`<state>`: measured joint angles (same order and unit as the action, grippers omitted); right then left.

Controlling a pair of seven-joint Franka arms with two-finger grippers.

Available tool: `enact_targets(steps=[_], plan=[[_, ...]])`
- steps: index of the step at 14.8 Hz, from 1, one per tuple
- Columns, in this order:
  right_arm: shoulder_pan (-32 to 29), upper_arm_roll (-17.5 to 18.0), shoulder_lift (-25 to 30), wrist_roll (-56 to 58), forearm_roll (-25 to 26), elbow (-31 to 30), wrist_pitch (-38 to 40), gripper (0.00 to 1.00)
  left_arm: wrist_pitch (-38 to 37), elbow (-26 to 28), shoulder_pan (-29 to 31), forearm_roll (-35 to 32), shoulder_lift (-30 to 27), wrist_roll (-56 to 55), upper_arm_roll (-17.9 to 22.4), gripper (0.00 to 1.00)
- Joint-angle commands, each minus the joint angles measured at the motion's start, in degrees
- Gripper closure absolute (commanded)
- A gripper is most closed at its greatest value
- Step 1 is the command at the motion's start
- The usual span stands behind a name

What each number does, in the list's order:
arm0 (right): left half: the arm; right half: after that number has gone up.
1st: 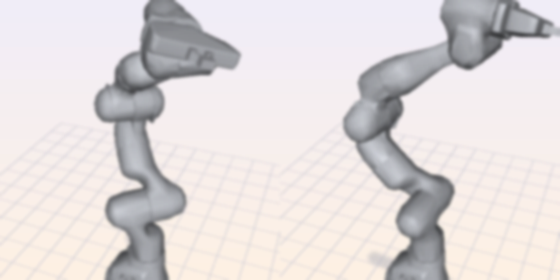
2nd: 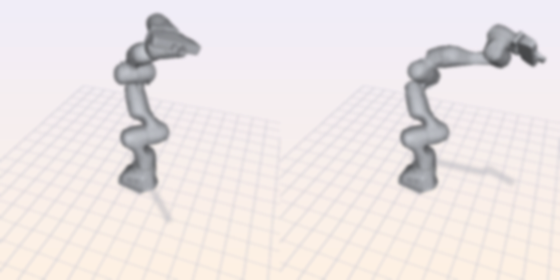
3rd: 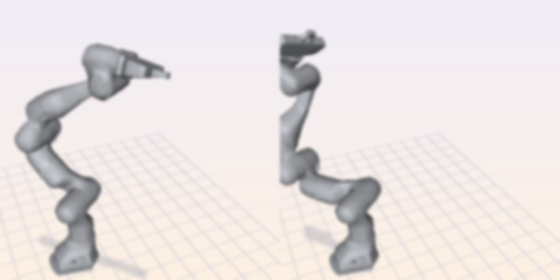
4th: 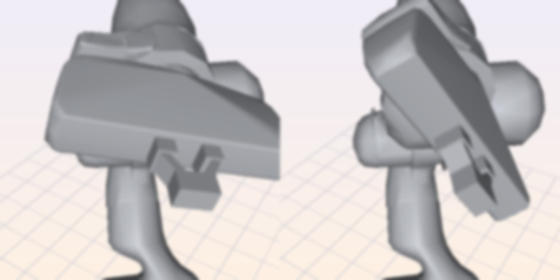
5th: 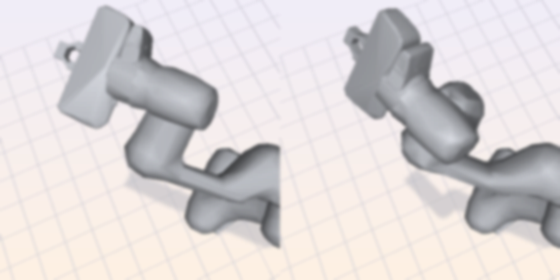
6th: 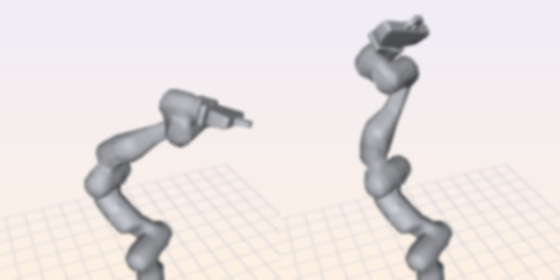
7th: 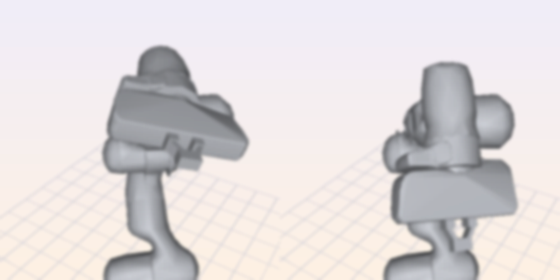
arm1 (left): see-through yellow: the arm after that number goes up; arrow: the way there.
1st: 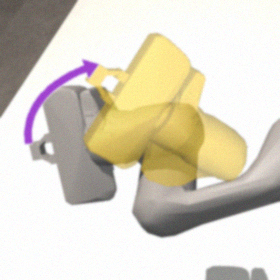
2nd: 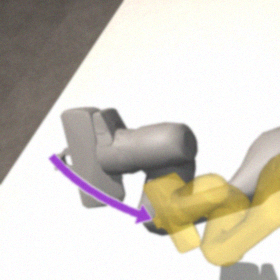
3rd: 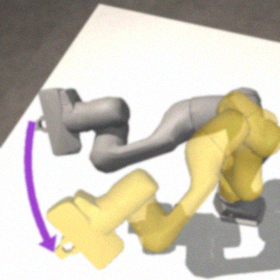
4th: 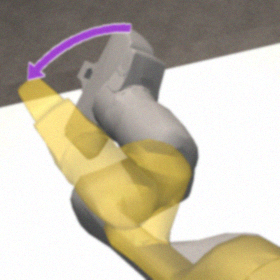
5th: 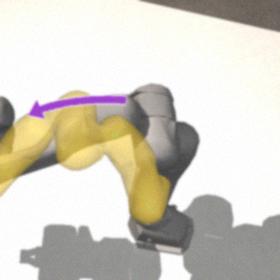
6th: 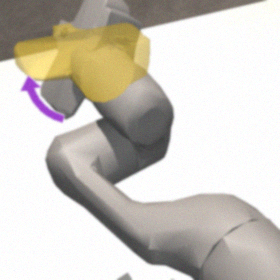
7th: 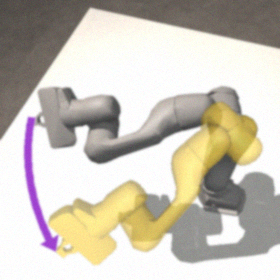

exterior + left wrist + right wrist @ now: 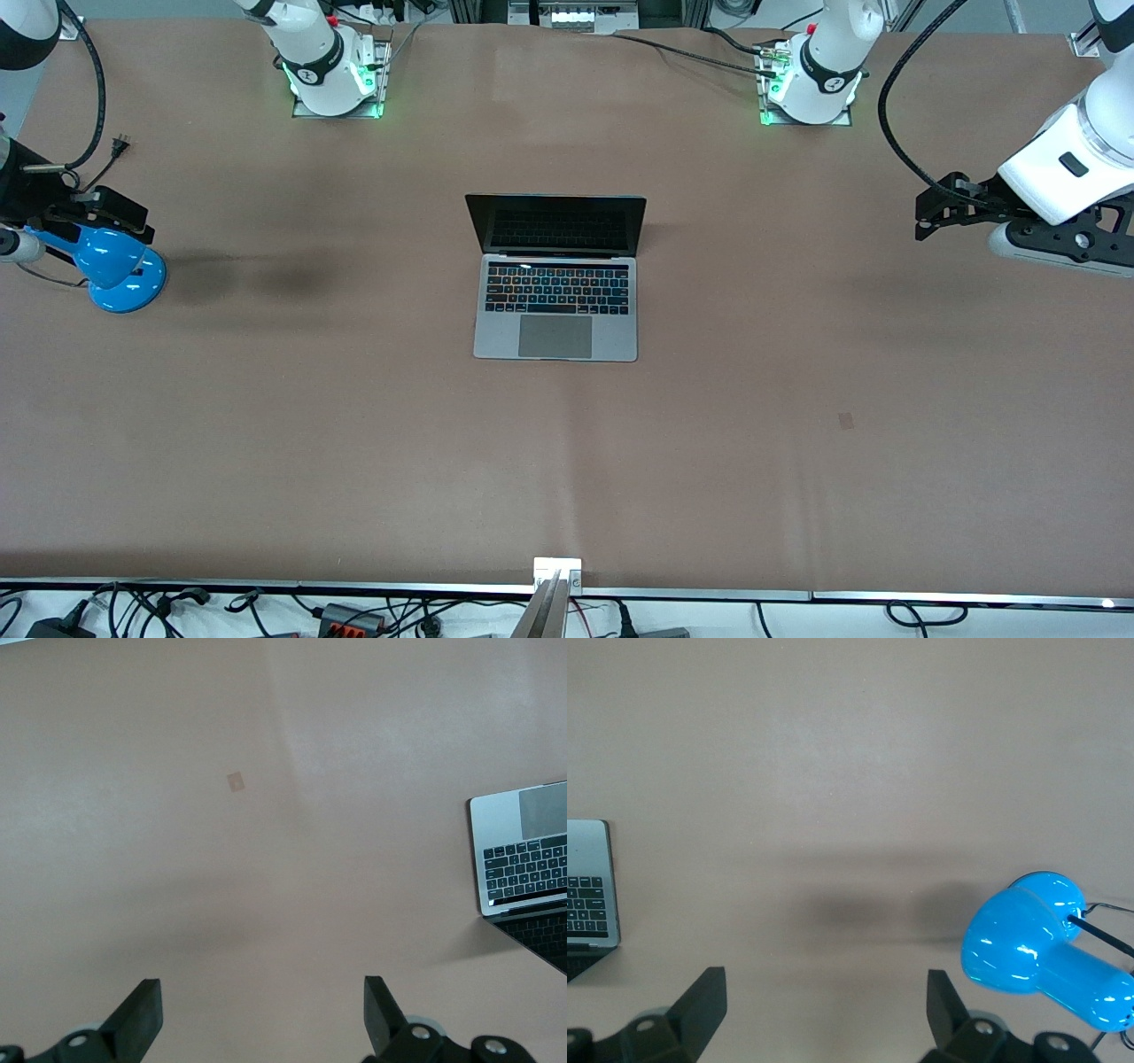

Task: Close laptop with both arms from behind
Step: 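Raise both grippers from rest and swing them toward the laptop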

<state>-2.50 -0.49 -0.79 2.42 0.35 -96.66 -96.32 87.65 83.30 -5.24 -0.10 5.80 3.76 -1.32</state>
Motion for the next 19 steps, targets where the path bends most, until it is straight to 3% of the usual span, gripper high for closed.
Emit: enact_targets(steps=[1, 8, 11, 12, 14, 15, 19], plan=[[0.13, 0.14, 1.41, -0.13, -0.26, -1.24, -0.54, 0.0, -0.55, -1.65, -0.12, -1.22, 0.61, 0.9, 0.17, 0.0], [0.31, 0.32, 1.41, -0.04, -0.17, -1.07, -0.01, 0.0, -0.55, -1.65, 0.05, -0.61, 0.61, 1.16, 0.26, 0.0], [0.31, 0.32, 1.41, -0.13, -0.26, -1.07, 0.43, 0.48, -0.9, -1.65, 0.05, -0.87, 0.61, 0.81, 0.17, 0.0], [0.31, 0.32, 1.32, -0.13, -0.26, -1.07, 0.78, 0.69, -0.99, -1.56, -0.03, -1.04, 0.61, 0.9, 0.09, 0.0], [0.39, 0.32, 1.32, -0.04, -0.26, -1.07, 0.96, 0.94, -1.34, -1.56, -0.12, -1.05, 0.53, 1.16, 0.17, 0.0], [0.74, 0.32, 1.32, -0.13, -0.26, -1.07, 1.04, 1.0, -1.34, -1.56, -0.04, -1.05, 0.61, 1.33, 0.17, 0.0], [1.45, 0.32, 0.88, -0.13, -0.44, -1.16, 1.74, 1.0, -1.43, -1.21, 0.05, -0.87, 0.79, 1.16, 0.17, 0.0]])
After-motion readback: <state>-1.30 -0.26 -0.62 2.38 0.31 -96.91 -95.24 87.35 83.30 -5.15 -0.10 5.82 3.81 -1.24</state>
